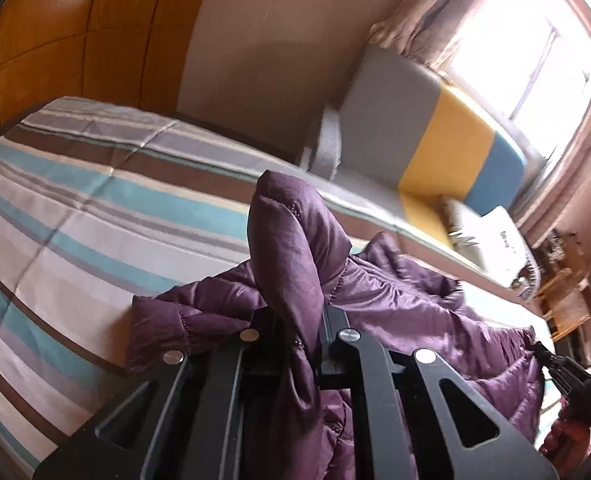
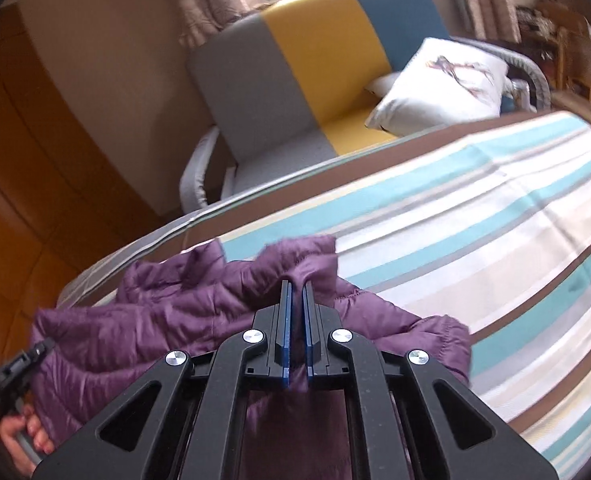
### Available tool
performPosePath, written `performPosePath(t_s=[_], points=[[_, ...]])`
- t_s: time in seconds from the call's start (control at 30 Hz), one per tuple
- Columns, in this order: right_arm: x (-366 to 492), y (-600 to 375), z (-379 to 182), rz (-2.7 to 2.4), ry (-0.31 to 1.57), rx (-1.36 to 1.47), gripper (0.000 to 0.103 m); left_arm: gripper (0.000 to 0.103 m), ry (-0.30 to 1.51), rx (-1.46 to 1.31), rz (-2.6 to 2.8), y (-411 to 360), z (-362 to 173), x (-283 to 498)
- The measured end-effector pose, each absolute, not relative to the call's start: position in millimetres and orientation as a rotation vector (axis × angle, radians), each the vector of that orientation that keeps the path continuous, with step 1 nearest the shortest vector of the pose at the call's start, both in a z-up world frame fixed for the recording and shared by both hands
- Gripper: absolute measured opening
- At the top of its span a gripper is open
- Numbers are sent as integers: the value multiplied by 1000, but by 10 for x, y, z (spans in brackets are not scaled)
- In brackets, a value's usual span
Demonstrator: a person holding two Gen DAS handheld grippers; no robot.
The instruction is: Fold large clothes
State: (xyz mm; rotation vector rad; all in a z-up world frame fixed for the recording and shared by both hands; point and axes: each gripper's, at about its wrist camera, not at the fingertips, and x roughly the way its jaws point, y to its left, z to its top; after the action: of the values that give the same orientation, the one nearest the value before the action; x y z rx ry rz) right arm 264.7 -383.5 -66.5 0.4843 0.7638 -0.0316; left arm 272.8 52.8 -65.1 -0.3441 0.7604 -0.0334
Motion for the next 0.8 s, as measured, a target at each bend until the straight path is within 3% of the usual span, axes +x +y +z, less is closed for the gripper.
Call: performPosePath(t_s=[0.17,0.33,0.7,0.77,0.8], points=[[2802,-3755,-961,-84,767,465,5,12,803,-288,50,472,-1004,2869],[2988,-3618,-1187,-114,791,381,5,25,789,-233,99,396,-1215,2918],[3105,-3531,-1354,-173,833,299,5,31,804,-218,113,353,-1327,2966],[3098,-3520,-1353,-178,831,289,5,37,802,-214,132,354,-1320,2954],[3095,-3521,-1349,-179,831,288,5,47,801,-209,147,348,-1312,2947]])
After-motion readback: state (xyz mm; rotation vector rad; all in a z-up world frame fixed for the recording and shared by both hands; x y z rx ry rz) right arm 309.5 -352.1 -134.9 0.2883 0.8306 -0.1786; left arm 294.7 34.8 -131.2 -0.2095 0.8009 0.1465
